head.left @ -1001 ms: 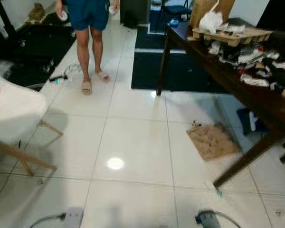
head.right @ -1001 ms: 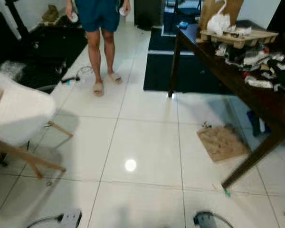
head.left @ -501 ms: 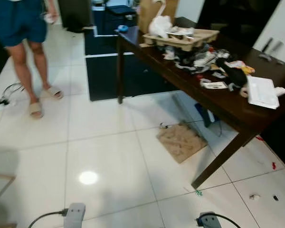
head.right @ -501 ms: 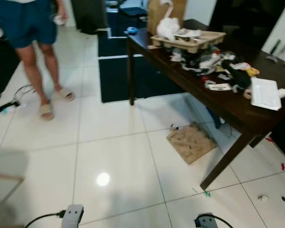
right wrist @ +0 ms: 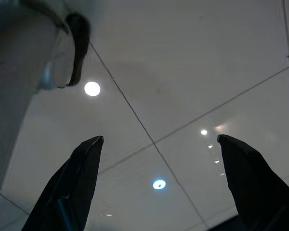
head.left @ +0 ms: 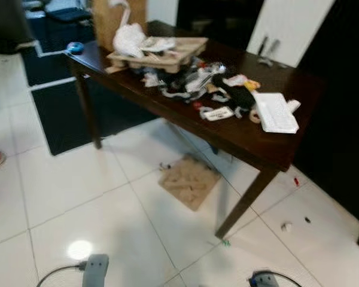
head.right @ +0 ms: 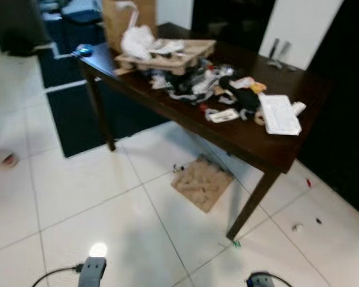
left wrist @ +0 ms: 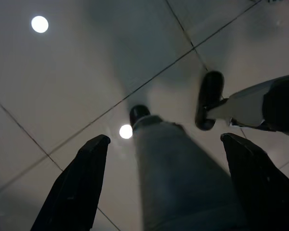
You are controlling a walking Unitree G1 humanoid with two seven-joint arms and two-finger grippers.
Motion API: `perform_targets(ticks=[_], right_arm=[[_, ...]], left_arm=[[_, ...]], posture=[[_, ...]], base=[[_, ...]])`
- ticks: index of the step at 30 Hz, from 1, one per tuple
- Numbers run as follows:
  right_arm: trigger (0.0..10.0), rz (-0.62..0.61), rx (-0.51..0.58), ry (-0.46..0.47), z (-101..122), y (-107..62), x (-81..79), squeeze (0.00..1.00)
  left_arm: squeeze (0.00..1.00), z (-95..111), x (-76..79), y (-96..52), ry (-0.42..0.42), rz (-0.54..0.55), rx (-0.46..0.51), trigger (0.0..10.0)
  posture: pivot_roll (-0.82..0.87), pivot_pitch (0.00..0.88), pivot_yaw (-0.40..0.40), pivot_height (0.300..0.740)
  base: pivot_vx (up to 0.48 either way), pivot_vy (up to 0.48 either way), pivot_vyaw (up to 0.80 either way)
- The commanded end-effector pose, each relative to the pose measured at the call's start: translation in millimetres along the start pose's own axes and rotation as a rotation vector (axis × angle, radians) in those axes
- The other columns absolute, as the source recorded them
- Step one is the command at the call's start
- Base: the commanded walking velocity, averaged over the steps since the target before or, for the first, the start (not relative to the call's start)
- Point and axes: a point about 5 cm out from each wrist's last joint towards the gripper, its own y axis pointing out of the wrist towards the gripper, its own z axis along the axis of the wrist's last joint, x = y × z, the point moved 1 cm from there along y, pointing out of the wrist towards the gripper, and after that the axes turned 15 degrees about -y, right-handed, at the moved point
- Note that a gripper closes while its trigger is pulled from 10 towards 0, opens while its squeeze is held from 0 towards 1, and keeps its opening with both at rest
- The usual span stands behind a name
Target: Picking trash to rubbish bin
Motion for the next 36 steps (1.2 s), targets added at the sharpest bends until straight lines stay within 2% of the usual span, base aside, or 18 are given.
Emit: perform_targets(ticks=[1,21,30,36], right_arm=[[10.0,-0.012,-0.015,0.003,-6.1,-0.6,5.5,0.00],[10.0,-0.019,-0.033,-0.040,-14.8,-1.5,8.5,0.00],[10.0,-0.049,-0.044,-0.056,-13.1,-1.7,17.7,0.00],[10.0,-0.066,-0.026,-0.049,-1.6,-0.9,20.2,0.00]], left_arm=[[0.00,-17.8,6.4,0.3,-0.010,-0.014,-0.058,10.0],[0.00,-20.4,9.8,0.9,0.012,-0.028,-0.070,10.0],[0.00,-22.6,12.0,1.3,0.013,-0.032,-0.074,10.0],[0.00,-23.0,9.9,0.6,-0.015,-0.020,-0.066,10.0]], posture=[[0.07,0.093,-0.027,0.740],[0.07,0.086,-0.047,0.740],[0.08,0.082,-0.058,0.740],[0.09,0.087,-0.066,0.740]], base=[[0.364,0.000,-0.80],[0.360,0.000,-0.80],[0.352,0.000,0.00],[0.000,0.000,0.00]])
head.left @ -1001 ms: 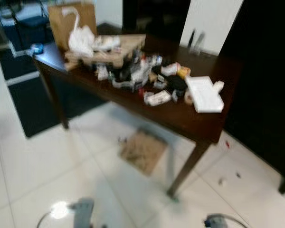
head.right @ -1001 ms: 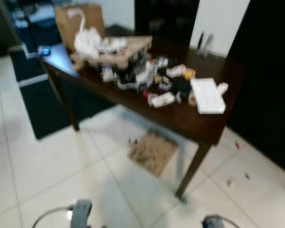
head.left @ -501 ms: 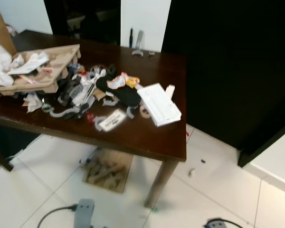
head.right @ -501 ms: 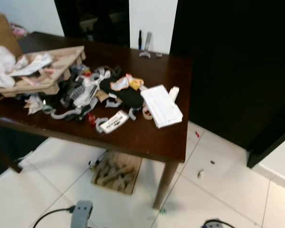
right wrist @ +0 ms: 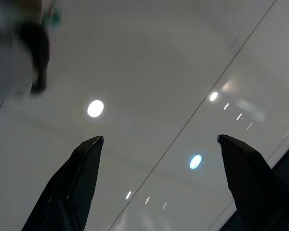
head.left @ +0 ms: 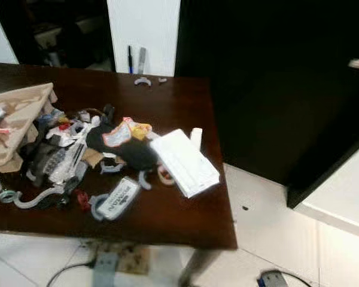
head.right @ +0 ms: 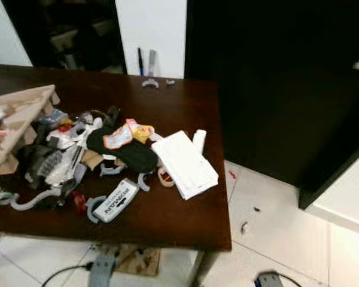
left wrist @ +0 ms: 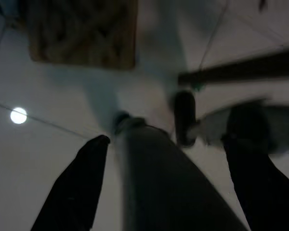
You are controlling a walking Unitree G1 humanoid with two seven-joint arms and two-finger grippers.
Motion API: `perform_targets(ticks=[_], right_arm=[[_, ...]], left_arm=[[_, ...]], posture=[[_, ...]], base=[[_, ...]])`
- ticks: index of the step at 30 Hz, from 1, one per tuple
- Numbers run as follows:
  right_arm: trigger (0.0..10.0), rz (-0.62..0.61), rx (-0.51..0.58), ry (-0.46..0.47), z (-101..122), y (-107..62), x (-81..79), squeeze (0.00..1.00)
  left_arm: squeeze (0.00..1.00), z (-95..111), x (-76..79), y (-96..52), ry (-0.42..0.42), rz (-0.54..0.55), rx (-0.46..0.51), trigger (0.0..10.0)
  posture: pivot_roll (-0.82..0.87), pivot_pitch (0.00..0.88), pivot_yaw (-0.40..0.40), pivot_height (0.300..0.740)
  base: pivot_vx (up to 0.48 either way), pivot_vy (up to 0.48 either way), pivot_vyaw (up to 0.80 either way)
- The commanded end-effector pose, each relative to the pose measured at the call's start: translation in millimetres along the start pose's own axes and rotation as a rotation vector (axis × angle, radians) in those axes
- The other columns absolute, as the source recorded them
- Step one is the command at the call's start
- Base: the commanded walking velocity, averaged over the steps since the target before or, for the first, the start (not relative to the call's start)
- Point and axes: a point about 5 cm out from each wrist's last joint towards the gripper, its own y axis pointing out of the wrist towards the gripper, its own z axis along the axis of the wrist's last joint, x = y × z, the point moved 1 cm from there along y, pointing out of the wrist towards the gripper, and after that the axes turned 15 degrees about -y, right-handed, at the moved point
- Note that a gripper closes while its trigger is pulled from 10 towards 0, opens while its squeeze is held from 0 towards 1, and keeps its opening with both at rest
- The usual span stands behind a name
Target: Picking trash to rubbish bin
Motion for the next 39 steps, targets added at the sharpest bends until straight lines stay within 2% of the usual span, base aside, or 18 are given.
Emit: perform_targets(ticks=[1,13,17,18,20,21,23,24,25,27,28,30,31,32,33,34,37,39], right_arm=[[10.0,0.009,-0.029,0.004,-8.9,-0.5,-5.9,0.00],[10.0,-0.035,-0.066,-0.006,-23.9,-1.9,8.8,0.00],[10.0,-0.190,-0.016,0.047,-5.2,-2.4,37.6,0.00],[10.0,-0.190,-0.016,0.047,-5.2,-2.4,37.6,0.00],[10.0,-0.272,0.083,0.173,21.5,-4.8,60.3,0.00],[10.0,-0.272,0.083,0.173,21.5,-4.8,60.3,0.00],[10.0,-0.331,0.265,0.378,64.9,-13.5,90.9,0.00],[10.0,-0.317,0.476,0.547,104.7,-27.1,114.7,0.00],[10.0,-0.317,0.476,0.547,104.7,-27.1,114.7,0.00],[10.0,-0.265,0.635,0.631,132.4,-39.1,127.4,0.00],[10.0,-0.265,0.635,0.631,132.4,-39.1,127.4,0.00],[10.0,-0.136,0.909,0.721,177.6,-64.1,142.6,0.00],[10.0,-0.059,1.046,0.757,197.9,-78.7,148.8,0.33],[10.0,-0.059,1.046,0.757,197.9,-78.7,148.8,0.33],[10.0,0.040,1.188,0.790,216.0,-93.8,152.2,1.00],[10.0,0.040,1.188,0.790,216.0,-93.8,152.2,1.00],[10.0,0.308,1.469,0.717,257.9,-132.7,145.6,1.00],[10.0,0.383,1.521,0.662,266.9,-142.0,139.0,1.00]], left_arm=[[0.00,-26.1,-4.0,-4.7,-0.029,0.009,-0.091,10.0],[0.00,-29.3,-4.1,-4.7,-0.051,0.031,-0.100,10.0],[0.00,-29.6,-6.3,-5.6,-0.060,0.032,-0.100,10.0],[0.00,-29.6,-6.3,-5.6,-0.060,0.032,-0.100,10.0],[0.00,-31.2,-8.0,-6.6,-0.062,0.036,-0.104,10.0],[0.00,-31.2,-8.0,-6.6,-0.062,0.036,-0.104,10.0],[0.00,-32.9,-9.7,-7.6,-0.064,0.040,-0.107,10.0],[0.00,-34.2,-11.0,-8.4,-0.066,0.045,-0.109,10.0],[0.00,-34.2,-11.0,-8.4,-0.066,0.045,-0.109,10.0],[0.00,-35.1,-11.9,-8.9,-0.068,0.048,-0.111,10.0],[0.00,-35.1,-11.9,-8.9,-0.068,0.048,-0.111,10.0],[0.00,-35.8,-13.5,-9.6,-0.073,0.055,-0.112,10.0],[0.00,-36.2,-14.3,-9.9,-0.075,0.058,-0.112,10.0],[0.00,-36.2,-14.3,-9.9,-0.075,0.058,-0.112,10.0],[0.00,-36.5,-14.8,-10.2,-0.078,0.061,-0.112,10.0],[0.00,-36.5,-14.8,-10.2,-0.078,0.061,-0.112,10.0],[0.00,-37.4,-14.5,-10.4,-0.098,0.059,-0.106,10.0],[0.00,-37.8,-14.3,-10.4,-0.102,0.059,-0.105,10.0]], posture=[[0.09,0.088,-0.067,0.740],[0.09,0.101,-0.063,0.740],[0.09,0.109,-0.058,0.740],[0.09,0.109,-0.058,0.740],[0.08,0.110,-0.055,0.740],[0.08,0.110,-0.055,0.740],[0.09,0.113,-0.051,0.740],[0.09,0.113,-0.051,0.740],[0.09,0.113,-0.051,0.740],[0.09,0.114,-0.048,0.740],[0.09,0.114,-0.048,0.740],[0.09,0.117,-0.051,0.740],[0.09,0.117,-0.052,0.740],[0.09,0.117,-0.052,0.740],[0.09,0.117,-0.054,0.740],[0.09,0.117,-0.054,0.740],[0.10,0.122,-0.062,0.740],[0.11,0.123,-0.066,0.740]], base=[[0.000,-0.300,0.00],[0.000,-0.293,0.00],[0.000,0.000,0.00],[0.000,0.000,0.00],[0.000,0.000,0.00],[0.000,0.000,0.00],[0.000,0.000,0.00],[0.000,0.000,0.00],[0.000,0.000,0.00],[0.000,0.000,0.00],[0.000,0.000,0.00],[0.000,0.000,0.00],[0.000,0.000,0.00],[0.000,0.000,0.00],[0.000,0.000,0.00],[0.000,0.000,0.00],[0.000,0.000,0.00],[0.000,0.000,0.00]])
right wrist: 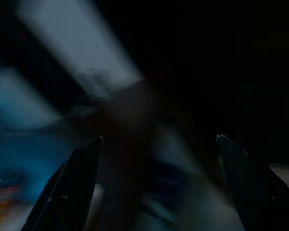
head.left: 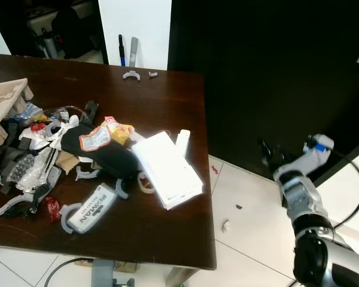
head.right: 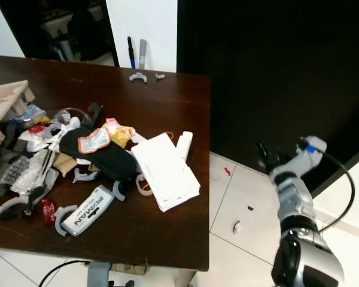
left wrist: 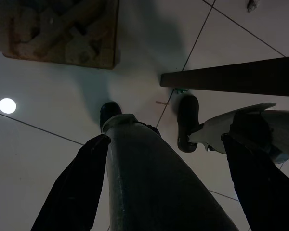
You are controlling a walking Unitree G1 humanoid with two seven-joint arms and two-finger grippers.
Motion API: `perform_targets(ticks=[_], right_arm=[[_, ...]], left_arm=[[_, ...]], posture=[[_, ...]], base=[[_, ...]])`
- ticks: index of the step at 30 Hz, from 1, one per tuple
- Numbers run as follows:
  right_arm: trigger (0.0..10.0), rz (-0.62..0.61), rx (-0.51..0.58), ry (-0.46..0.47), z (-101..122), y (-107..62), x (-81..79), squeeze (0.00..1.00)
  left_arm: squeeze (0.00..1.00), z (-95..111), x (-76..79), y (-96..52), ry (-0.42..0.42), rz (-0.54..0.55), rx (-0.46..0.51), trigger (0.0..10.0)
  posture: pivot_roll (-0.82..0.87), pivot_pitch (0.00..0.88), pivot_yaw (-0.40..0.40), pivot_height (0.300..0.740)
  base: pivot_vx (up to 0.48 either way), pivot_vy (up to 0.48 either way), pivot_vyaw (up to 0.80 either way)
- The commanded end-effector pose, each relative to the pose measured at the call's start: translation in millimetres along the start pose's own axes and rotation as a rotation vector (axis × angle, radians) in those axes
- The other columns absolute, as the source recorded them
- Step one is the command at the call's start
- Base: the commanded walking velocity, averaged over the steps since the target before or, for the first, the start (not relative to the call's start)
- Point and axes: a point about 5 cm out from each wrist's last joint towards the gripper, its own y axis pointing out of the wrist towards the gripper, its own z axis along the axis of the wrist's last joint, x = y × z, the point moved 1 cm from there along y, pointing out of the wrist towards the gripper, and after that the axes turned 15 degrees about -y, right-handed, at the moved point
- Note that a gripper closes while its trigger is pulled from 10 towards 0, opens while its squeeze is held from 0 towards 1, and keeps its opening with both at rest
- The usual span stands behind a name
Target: Picking trash to rubbish bin
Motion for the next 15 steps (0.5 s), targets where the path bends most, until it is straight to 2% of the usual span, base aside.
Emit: perform_targets(ticks=[1,2,3,5,6,7,8,9,10,11,15], right_arm=[[10.0,0.151,0.000,0.033,-1.7,4.7,-18.4,1.00],[10.0,0.226,-0.023,0.015,-5.1,7.7,-29.9,1.00],[10.0,0.226,-0.023,0.015,-5.1,7.7,-29.9,1.00],[10.0,0.387,-0.082,0.027,-15.2,9.4,-53.3,1.00],[10.0,0.387,-0.082,0.027,-15.2,9.4,-53.3,1.00],[10.0,0.522,-0.141,-0.017,-26.3,5.9,-72.3,0.00],[10.0,0.650,-0.211,-0.068,-39.9,0.7,-90.7,0.00],[10.0,0.723,-0.275,-0.126,-52.3,-2.8,-104.0,0.00],[10.0,0.723,-0.275,-0.126,-52.3,-2.8,-104.0,0.00],[10.0,0.765,-0.313,-0.160,-59.1,-5.3,-111.9,0.00],[10.0,0.725,-0.416,-0.268,-66.8,0.9,-113.4,0.00]], left_arm=[[0.00,-43.0,-13.3,-11.1,-0.064,0.059,-0.139,10.0],[0.00,-43.9,-13.5,-11.4,-0.070,0.060,-0.138,10.0],[0.00,-43.9,-13.5,-11.4,-0.070,0.060,-0.138,10.0],[0.00,-45.3,-13.5,-11.8,-0.076,0.061,-0.138,10.0],[0.00,-45.3,-13.5,-11.8,-0.076,0.061,-0.138,10.0],[0.00,-46.2,-13.6,-12.1,-0.080,0.061,-0.138,10.0],[0.00,-47.3,-13.8,-12.5,-0.084,0.062,-0.139,10.0],[0.00,-48.1,-14.1,-12.8,-0.087,0.062,-0.140,10.0],[0.00,-48.1,-14.1,-12.8,-0.087,0.062,-0.140,10.0],[0.00,-48.6,-14.2,-13.0,-0.089,0.063,-0.140,10.0],[0.00,-49.1,-13.8,-13.0,-0.091,0.060,-0.141,10.0]], posture=[[0.11,0.123,-0.066,0.740],[0.11,0.123,-0.066,0.740],[0.11,0.123,-0.066,0.740],[0.11,0.127,-0.070,0.740],[0.11,0.127,-0.070,0.740],[0.11,0.127,-0.070,0.740],[0.11,0.127,-0.070,0.740],[0.11,0.127,-0.070,0.740],[0.11,0.127,-0.070,0.740],[0.11,0.127,-0.070,0.740],[0.11,0.127,-0.083,0.740]], base=[[0.000,0.000,0.00],[0.000,0.000,0.00],[0.000,0.000,0.00],[0.000,0.000,0.00],[0.000,0.000,0.00],[0.000,0.000,0.00],[0.000,0.000,0.00],[0.000,0.000,0.00],[0.000,0.000,0.00],[0.000,0.000,0.00],[0.000,0.000,0.00]])
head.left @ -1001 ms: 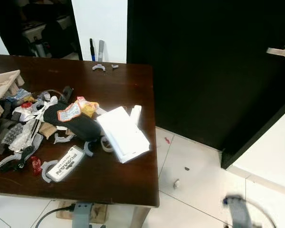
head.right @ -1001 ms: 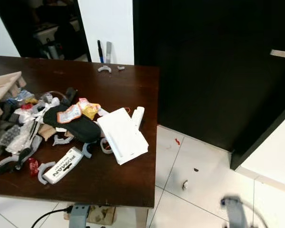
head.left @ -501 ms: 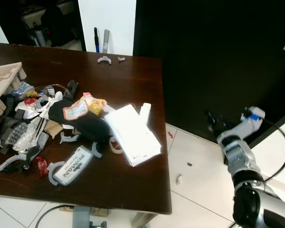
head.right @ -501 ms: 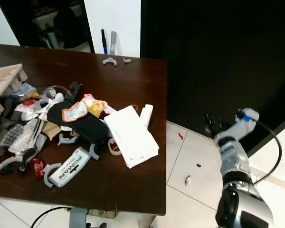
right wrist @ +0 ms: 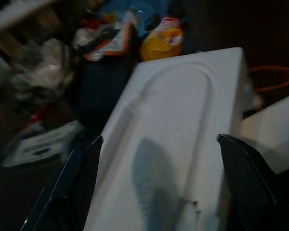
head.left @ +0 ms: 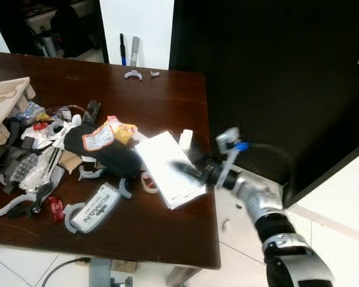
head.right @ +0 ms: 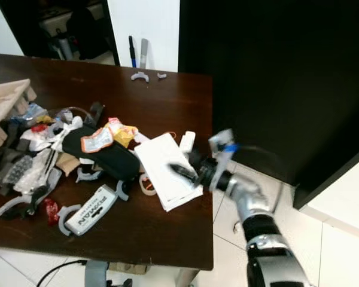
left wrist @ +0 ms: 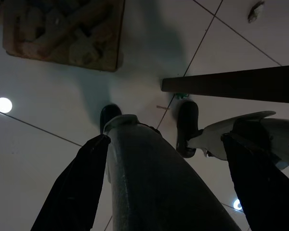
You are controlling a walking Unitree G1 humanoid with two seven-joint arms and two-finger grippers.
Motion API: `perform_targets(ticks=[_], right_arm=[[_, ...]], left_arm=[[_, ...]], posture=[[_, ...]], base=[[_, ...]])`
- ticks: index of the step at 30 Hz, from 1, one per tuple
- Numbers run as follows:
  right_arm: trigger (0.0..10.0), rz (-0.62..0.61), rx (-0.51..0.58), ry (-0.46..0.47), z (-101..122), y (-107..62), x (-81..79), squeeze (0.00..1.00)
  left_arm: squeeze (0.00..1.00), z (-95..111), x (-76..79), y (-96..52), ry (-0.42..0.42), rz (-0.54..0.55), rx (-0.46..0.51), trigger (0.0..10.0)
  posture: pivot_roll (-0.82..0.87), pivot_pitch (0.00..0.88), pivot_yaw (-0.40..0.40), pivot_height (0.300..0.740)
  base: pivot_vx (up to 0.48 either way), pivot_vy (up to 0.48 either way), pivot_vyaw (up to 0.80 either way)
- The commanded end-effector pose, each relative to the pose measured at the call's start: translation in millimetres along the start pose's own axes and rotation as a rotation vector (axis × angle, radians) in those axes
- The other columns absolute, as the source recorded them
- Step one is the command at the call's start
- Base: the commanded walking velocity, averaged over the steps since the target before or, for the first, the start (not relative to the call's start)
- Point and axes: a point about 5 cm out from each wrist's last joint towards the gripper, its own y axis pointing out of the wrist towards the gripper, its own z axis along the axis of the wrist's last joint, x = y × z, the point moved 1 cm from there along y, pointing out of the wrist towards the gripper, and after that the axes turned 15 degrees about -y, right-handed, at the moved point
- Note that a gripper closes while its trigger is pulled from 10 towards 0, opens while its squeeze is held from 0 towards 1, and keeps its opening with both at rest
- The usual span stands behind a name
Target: Picking trash to rubbish bin
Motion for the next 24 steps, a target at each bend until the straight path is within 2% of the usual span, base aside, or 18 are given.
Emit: perform_targets(ticks=[1,2,4,7,9,11,15,18,24], right_arm=[[10.0,-0.013,-0.046,-0.015,-3.3,-2.6,2.2,0.00],[10.0,-0.026,-0.099,-0.075,0.7,-1.7,5.1,0.00],[10.0,-0.053,-0.124,-0.118,4.6,-0.8,8.8,0.00],[10.0,-0.057,-0.124,-0.127,5.9,-0.4,9.3,0.00],[10.0,-0.132,-0.120,-0.138,13.3,0.9,15.9,0.00],[10.0,-0.146,-0.129,-0.146,14.0,0.5,16.9,0.00],[10.0,-0.209,-0.246,-0.173,6.5,-4.2,22.8,0.00],[10.0,-0.226,-0.277,-0.147,3.9,-6.7,24.5,0.00],[10.0,-0.189,-0.298,0.005,-0.2,-6.8,18.2,0.00]], left_arm=[[0.00,-49.0,-14.5,-13.4,-0.057,0.060,-0.160,10.0],[0.00,-48.8,-14.2,-13.3,-0.058,0.058,-0.157,10.0],[0.00,-48.8,-14.0,-13.2,-0.058,0.056,-0.156,10.0],[0.00,-48.8,-14.0,-13.2,-0.058,0.056,-0.156,10.0],[0.00,-48.9,-14.2,-13.4,-0.055,0.055,-0.158,10.0],[0.00,-49.0,-14.3,-13.4,-0.054,0.055,-0.159,10.0],[0.00,-48.7,-14.1,-13.3,-0.051,0.052,-0.159,10.0],[0.00,-48.2,-13.7,-13.0,-0.052,0.051,-0.157,10.0],[0.00,-47.0,-12.3,-12.1,-0.051,0.049,-0.156,10.0]], posture=[[0.11,0.127,-0.083,0.740],[0.11,0.127,-0.083,0.740],[0.11,0.127,-0.083,0.740],[0.11,0.127,-0.083,0.740],[0.12,0.126,-0.088,0.740],[0.12,0.126,-0.088,0.740],[0.11,0.125,-0.088,0.740],[0.11,0.125,-0.087,0.740],[0.11,0.124,-0.081,0.740]], base=[[0.000,0.000,0.00],[0.000,0.000,0.00],[0.000,0.000,0.00],[0.000,0.000,0.00],[0.000,0.000,0.00],[0.000,0.000,0.00],[0.000,0.000,0.00],[0.000,0.000,0.00],[0.000,0.000,0.00]])
